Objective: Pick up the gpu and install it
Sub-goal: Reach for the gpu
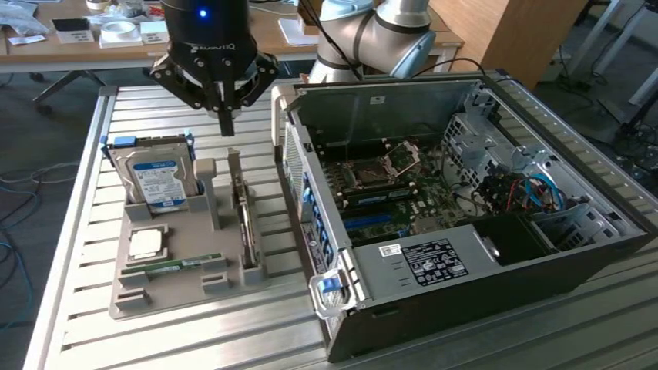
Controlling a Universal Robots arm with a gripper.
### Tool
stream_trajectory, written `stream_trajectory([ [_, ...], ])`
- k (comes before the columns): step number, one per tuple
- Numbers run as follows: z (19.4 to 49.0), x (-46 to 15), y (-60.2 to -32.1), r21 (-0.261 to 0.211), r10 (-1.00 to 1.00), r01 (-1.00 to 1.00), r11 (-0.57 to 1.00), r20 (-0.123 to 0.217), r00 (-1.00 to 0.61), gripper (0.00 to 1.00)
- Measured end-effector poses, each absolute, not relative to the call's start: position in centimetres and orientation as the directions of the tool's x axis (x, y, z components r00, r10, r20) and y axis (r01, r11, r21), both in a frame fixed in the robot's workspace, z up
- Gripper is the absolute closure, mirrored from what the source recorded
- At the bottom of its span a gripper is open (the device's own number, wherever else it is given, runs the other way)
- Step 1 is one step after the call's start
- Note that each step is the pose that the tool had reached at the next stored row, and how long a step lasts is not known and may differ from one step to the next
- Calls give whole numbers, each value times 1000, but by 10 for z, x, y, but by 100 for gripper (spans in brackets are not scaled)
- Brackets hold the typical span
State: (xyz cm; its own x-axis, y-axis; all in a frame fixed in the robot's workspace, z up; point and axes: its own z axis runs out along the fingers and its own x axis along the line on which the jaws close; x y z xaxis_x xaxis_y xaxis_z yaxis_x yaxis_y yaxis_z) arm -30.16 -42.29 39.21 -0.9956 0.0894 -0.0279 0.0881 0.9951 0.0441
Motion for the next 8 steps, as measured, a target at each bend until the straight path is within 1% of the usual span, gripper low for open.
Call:
stream_trajectory([
  [8, 392, -302, -432, 42, 87, 86, 995, -28, -996, 89],
])
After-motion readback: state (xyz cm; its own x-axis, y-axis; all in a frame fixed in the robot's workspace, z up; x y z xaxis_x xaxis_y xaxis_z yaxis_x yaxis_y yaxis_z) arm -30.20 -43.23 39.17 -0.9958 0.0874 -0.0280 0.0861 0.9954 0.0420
